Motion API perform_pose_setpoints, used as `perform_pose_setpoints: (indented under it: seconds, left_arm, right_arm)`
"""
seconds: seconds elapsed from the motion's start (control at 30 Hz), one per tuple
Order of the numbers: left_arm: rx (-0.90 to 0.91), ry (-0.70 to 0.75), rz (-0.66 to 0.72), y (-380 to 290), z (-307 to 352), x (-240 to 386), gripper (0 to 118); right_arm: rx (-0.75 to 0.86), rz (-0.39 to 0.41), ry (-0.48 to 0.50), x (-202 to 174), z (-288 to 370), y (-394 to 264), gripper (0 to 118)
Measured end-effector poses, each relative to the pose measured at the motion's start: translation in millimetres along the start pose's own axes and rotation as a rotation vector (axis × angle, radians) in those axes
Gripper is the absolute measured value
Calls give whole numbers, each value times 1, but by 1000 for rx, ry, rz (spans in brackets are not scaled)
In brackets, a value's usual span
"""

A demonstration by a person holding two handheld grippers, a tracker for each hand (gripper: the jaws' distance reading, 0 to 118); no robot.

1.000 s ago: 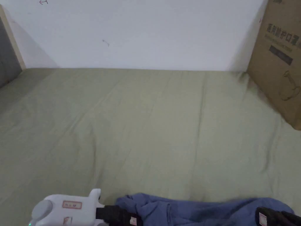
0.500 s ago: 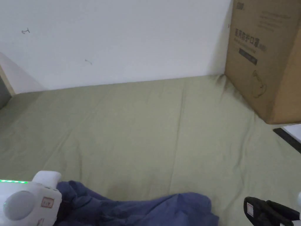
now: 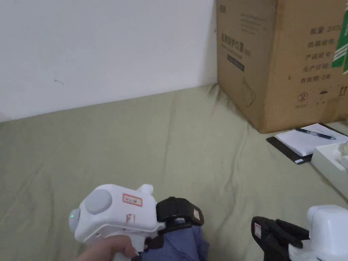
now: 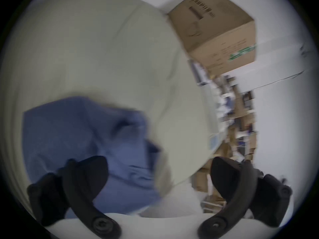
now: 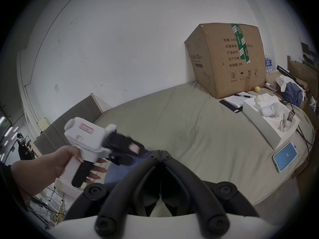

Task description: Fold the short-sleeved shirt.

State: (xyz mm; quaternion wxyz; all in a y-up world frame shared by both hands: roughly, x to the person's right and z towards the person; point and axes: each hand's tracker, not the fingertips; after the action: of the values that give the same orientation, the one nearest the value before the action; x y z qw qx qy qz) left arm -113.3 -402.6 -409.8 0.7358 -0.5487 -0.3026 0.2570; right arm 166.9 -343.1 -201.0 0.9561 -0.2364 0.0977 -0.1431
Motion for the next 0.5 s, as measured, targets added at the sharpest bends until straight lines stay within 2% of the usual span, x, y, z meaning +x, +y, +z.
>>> perform_pose_setpoints:
  seconds: [0.1, 0.2, 0.23, 0.27, 0.3, 0.33, 0.4, 0.5]
  left_arm:
    - [48, 85, -16, -3, 40, 1, 117]
    - [137, 322, -169, -11, 77, -4, 113]
    - [183, 434, -245, -15, 85, -7, 105]
    - [205, 491, -290, -19, 88, -11, 85]
    - [206, 508, -319, -22, 87, -14, 35]
    - [186, 510, -327, -24, 82, -18, 0]
    - [160, 470, -290, -28, 69, -25, 0]
    - [78, 282, -280, -26, 33, -28, 0]
  right_arm:
    - [-10, -11, -9, 6, -4, -2, 0]
    - [-28, -33, -9, 10, -11, -4, 0]
    - [-32, -37, -8, 10, -13, -5, 0]
    - [-35, -39, -9, 9, -14, -6, 0]
    - [-37, -40, -8, 8, -15, -6, 0]
    - [-40, -40, -7, 7, -17, -6, 0]
    - [-46, -39, -3, 6, -17, -6, 0]
    - [-49, -34, -1, 4, -18, -6, 0]
